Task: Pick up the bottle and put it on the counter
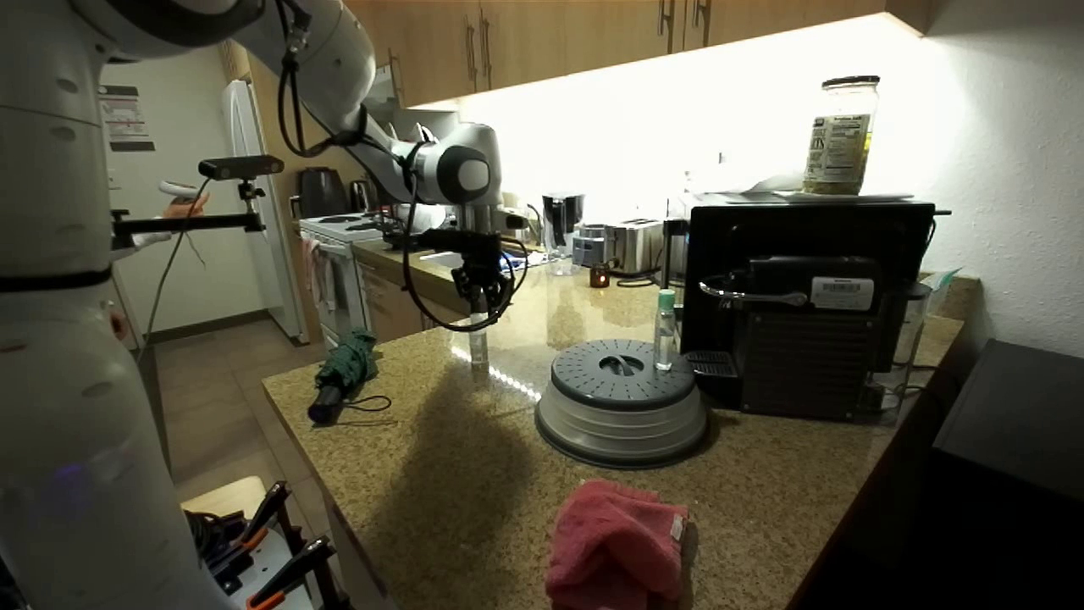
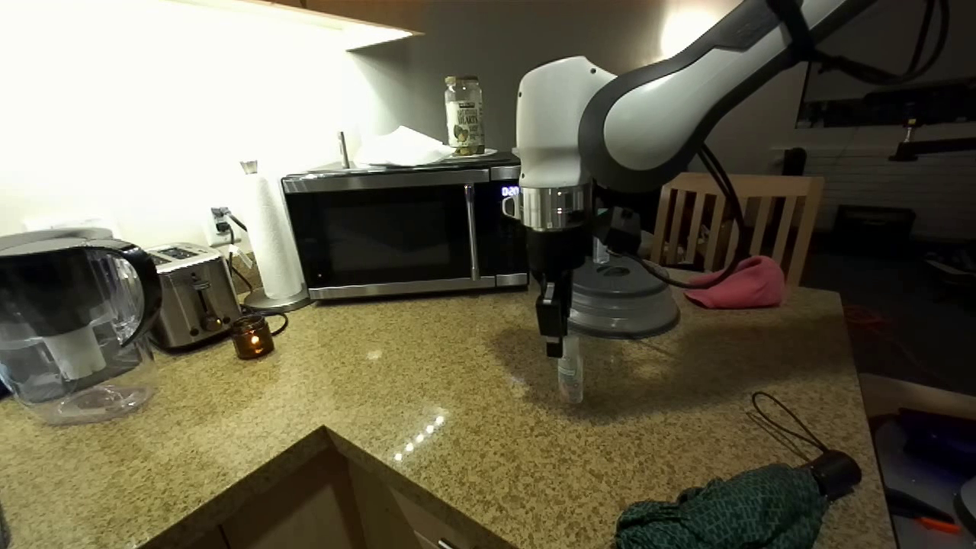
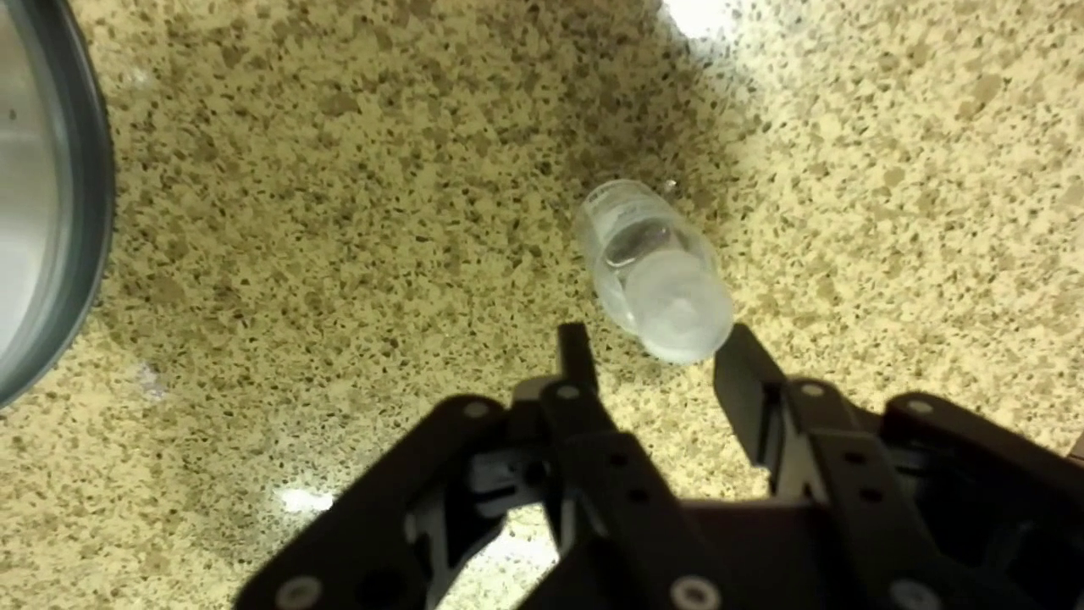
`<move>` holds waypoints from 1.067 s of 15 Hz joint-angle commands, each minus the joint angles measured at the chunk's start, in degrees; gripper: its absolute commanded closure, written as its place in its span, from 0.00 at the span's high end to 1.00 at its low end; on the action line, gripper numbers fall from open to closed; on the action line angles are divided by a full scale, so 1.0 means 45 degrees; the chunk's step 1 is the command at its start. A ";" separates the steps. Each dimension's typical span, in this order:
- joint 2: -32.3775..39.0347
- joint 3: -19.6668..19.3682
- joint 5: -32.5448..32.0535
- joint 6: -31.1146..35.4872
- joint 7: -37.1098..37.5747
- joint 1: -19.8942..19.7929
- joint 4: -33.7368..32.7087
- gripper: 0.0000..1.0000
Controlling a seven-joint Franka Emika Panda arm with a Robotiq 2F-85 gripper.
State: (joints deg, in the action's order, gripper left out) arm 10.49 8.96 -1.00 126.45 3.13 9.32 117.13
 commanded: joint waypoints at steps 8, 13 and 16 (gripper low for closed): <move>-0.0280 -0.0145 0.0234 0.0010 -0.0149 -0.0148 -0.0095 1.00; -0.1005 -0.0640 0.0071 -0.0360 0.0078 -0.0405 -0.0282 1.00; -0.1625 -0.1140 -0.0027 -0.0664 0.0338 -0.0808 -0.0477 1.00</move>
State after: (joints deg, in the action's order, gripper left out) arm 6.96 5.20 -0.90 125.71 3.33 7.62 114.68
